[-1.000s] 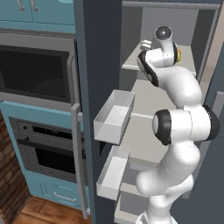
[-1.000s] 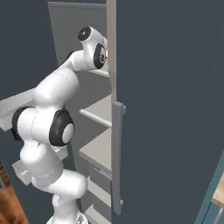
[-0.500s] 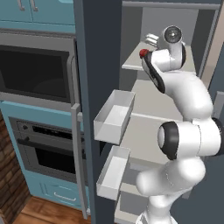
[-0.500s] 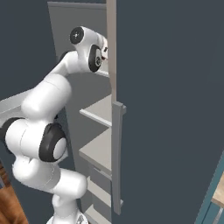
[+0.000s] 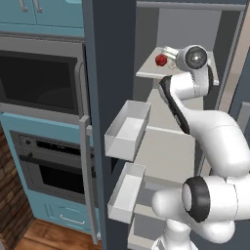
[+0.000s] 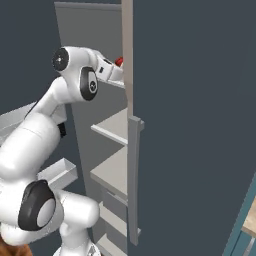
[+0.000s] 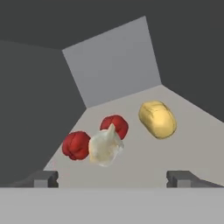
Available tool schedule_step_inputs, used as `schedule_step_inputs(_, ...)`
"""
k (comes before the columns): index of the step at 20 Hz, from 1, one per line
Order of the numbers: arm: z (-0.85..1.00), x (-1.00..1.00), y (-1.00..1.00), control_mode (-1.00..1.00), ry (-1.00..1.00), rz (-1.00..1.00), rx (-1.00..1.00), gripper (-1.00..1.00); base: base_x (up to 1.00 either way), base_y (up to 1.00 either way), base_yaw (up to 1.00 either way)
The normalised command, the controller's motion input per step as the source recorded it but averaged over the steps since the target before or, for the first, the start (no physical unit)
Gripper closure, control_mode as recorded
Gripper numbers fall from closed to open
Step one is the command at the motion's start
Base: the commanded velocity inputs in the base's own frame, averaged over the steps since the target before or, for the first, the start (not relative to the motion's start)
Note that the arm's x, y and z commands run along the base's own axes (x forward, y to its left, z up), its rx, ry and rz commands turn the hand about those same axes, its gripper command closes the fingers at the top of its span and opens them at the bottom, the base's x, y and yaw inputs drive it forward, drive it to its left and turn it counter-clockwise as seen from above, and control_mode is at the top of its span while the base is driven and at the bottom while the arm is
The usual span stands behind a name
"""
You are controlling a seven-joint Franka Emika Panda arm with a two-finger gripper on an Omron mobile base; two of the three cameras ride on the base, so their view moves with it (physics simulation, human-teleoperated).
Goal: Take the garlic and bell pepper from the second highest rack and move them to the highest rack where the potato and bell pepper are located, to maximize freezer space. Close the freezer door after rearranging.
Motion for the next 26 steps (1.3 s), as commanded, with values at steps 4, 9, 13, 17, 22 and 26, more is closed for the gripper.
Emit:
schedule_step_inputs(4,0.19,-1.0,0.0,-1.0,0.0,0.0,-0.03,-1.0,0.0,0.0,0.0)
schedule_step_inputs(9,0.0,-1.0,0.0,-1.0,0.06,0.1,-0.08,-1.0,0.0,0.0,0.0)
schedule_step_inputs(13,0.01,-1.0,0.0,-1.0,0.17,0.11,-0.01,-1.0,0.0,0.0,0.0)
schedule_step_inputs(17,0.0,-1.0,0.0,-1.0,0.12,0.1,0.0,-1.0,0.0,0.0,0.0)
schedule_step_inputs(22,-0.09,-0.88,0.13,-1.0,0.16,0.0,-0.12,-1.0,0.0,0.0,0.0)
schedule_step_inputs(26,-0.32,-0.69,0.26,-1.0,0.2,0.02,-0.22,-1.0,0.0,0.0,0.0)
